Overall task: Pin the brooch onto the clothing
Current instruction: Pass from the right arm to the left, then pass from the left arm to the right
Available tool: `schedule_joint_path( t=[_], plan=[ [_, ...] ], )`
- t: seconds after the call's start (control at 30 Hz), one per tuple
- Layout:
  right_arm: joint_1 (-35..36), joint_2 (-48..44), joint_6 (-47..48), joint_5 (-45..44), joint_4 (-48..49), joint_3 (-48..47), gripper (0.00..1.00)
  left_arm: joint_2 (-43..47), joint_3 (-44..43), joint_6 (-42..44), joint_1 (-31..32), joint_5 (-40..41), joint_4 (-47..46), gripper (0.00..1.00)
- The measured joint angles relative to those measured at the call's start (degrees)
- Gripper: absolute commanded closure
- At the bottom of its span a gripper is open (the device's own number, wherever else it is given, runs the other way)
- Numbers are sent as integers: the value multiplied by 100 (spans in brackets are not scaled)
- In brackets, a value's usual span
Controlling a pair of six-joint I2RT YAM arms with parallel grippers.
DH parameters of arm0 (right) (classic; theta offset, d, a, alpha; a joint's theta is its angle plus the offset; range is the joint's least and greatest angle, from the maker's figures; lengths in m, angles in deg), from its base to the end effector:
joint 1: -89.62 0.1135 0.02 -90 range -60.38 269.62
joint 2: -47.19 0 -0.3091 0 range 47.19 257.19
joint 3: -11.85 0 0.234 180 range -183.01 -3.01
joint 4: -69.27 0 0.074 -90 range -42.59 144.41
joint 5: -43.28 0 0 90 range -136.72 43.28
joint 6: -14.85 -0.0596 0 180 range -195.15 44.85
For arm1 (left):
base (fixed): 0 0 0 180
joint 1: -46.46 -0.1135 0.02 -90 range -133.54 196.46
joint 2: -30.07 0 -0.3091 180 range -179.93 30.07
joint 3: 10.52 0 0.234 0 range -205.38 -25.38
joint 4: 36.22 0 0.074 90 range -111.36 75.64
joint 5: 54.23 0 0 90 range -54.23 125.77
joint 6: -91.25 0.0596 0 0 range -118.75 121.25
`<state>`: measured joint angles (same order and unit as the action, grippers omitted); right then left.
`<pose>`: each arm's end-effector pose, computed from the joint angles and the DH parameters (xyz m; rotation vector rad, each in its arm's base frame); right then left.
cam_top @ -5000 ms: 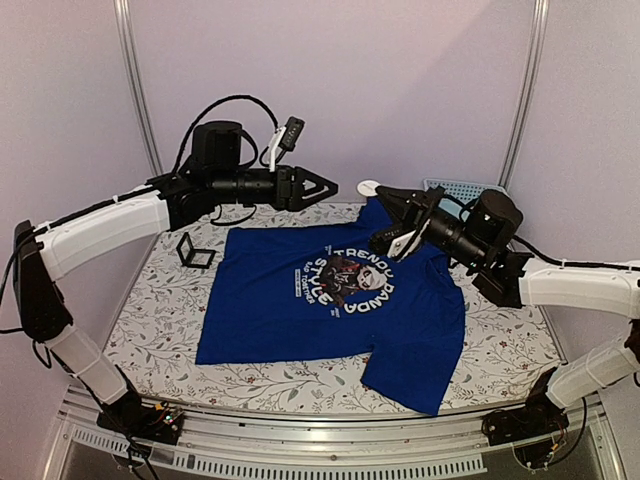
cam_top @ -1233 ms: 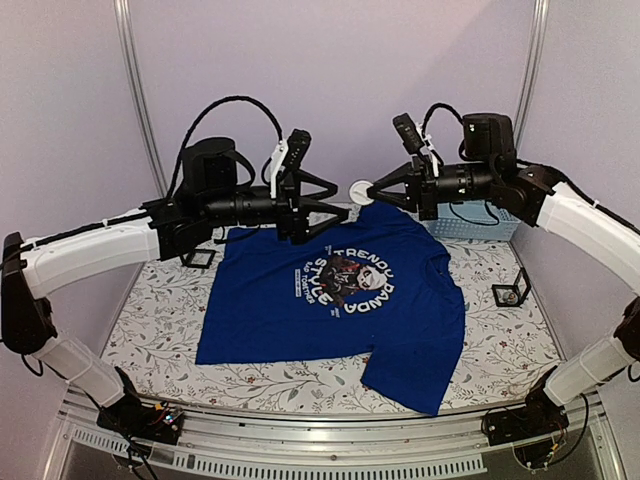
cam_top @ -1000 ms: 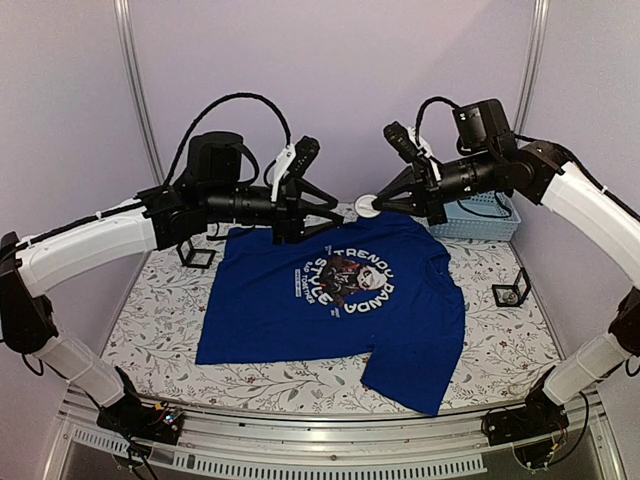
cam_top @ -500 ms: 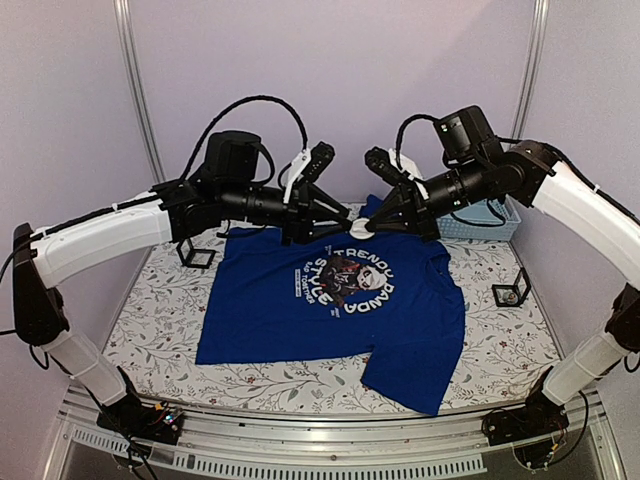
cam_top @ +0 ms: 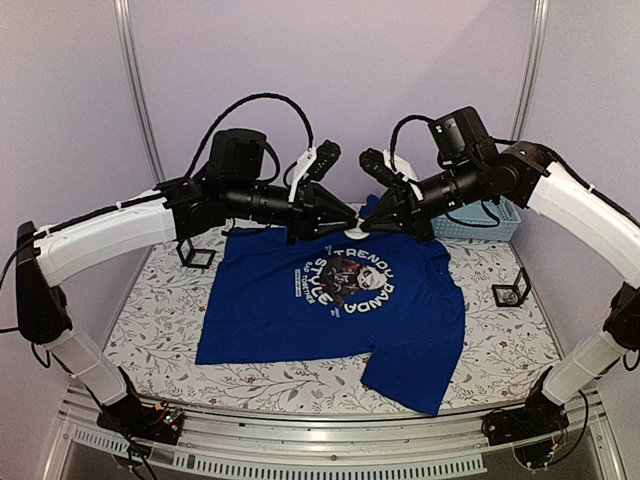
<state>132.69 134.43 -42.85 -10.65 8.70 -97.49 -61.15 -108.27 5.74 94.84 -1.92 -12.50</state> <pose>0.2080 0.2425 0.4343 -1.6047 1.5166 0.8059 0.2217 -0.3044 0.4133 1.2780 1.4930 -1.1286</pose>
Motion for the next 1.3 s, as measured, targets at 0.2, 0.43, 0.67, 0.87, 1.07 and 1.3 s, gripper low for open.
schedule_joint_path(
  t=[0.2,0.43,0.67,0.87,1.07,1.3],
  plan=[
    [0,0,-17,-114,74,0,100,-68,-42,59,7,11,96,100],
    [0,-11,-105,-254,256,13,60,-28,70,-96,26,181,-125,100],
    [-155,-726,-960,-544,1932,1235,38,590,1290,-804,26,901,-1856,100],
    [-120,-1276,-2756,-542,4492,2691,45,852,2013,-1541,35,1228,-3888,100],
    [142,-1073,-3814,-306,5827,2861,59,852,2129,-1932,39,1263,-4795,100],
    [269,-656,-4214,33,6306,2693,79,852,2129,-2118,39,1193,-5021,100]
  ],
)
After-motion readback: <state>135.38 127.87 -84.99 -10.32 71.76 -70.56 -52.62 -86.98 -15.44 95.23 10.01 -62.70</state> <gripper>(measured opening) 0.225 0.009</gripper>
